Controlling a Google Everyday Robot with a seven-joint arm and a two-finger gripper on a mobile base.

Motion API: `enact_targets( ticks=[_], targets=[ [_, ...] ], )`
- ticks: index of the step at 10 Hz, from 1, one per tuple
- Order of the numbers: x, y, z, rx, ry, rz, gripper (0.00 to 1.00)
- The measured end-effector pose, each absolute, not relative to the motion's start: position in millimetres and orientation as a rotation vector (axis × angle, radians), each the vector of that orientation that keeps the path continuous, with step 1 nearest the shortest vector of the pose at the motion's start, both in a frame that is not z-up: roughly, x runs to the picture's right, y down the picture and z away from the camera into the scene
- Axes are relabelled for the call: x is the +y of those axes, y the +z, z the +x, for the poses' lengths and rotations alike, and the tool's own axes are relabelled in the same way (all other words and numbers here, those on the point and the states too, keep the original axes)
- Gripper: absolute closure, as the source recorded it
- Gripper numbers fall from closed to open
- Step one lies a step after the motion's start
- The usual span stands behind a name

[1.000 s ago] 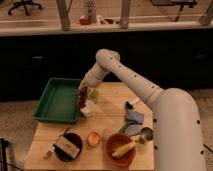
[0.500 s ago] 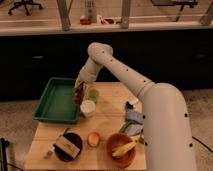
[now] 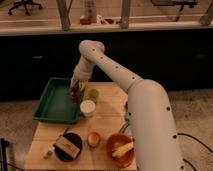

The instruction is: Place grapes in tray

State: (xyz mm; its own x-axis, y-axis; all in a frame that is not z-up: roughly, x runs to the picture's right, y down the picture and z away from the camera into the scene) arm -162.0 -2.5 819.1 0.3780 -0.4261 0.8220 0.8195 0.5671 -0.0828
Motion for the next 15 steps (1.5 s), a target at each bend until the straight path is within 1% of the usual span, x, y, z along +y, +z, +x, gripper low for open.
enact_targets(
  ticks=[7, 15],
  targets=[
    [-6.5, 836.7, -186.8, -0.854, -0.866, -0.505, 1.00],
    [10.9, 869.8, -218.4, -0.902, -0.888, -0.533, 1.00]
  ],
)
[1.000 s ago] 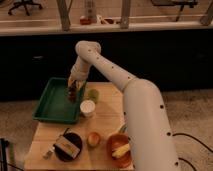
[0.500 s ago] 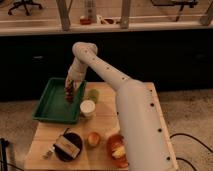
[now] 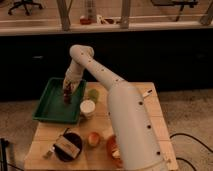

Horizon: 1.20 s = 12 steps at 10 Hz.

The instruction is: Place grapes in tray

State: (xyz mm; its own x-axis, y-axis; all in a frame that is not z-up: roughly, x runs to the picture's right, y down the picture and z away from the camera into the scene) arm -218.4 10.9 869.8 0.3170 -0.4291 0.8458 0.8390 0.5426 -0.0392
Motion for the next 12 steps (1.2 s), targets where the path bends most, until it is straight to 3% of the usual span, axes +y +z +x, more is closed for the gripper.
enact_targets(
  ticks=[7, 8, 12],
  targets=[
    [34.2, 890.2, -234.3, -0.936, -0.894, -0.576, 1.00],
    [36.4, 893.2, -234.9, -0.938, -0.892, -0.586, 0.95],
    [44.0, 897.1, -244.1, -0.986, -0.902, -0.616, 0.56]
  ],
)
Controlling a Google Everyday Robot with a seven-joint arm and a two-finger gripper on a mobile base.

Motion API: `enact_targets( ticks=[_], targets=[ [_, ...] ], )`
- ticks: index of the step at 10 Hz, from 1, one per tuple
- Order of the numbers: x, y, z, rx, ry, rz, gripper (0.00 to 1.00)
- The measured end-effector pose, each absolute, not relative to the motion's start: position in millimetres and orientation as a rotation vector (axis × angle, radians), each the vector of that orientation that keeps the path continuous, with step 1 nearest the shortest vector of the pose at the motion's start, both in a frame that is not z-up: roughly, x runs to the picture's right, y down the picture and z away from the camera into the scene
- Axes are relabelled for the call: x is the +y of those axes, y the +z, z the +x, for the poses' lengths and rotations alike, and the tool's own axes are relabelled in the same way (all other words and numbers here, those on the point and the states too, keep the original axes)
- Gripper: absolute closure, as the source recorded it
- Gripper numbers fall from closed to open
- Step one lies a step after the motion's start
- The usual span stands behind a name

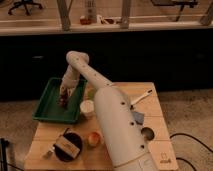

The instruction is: Place grapes in tray

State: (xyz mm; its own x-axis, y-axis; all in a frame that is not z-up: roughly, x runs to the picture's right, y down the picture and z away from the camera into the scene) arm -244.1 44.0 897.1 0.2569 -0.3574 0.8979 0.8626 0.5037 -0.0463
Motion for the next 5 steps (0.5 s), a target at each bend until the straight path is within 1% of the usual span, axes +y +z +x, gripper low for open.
enact_targets(
  ticks=[2, 3, 4, 5],
  targets=[
    [49.3, 898.5, -249.6, -1.011, -0.909, -0.626, 0.35],
    [50.8, 898.3, -250.3, -1.017, -0.912, -0.628, 0.26],
    [52.1, 897.9, -249.8, -1.022, -0.913, -0.629, 0.21],
    [51.9, 897.9, -250.6, -1.024, -0.912, -0.624, 0.20]
  ],
)
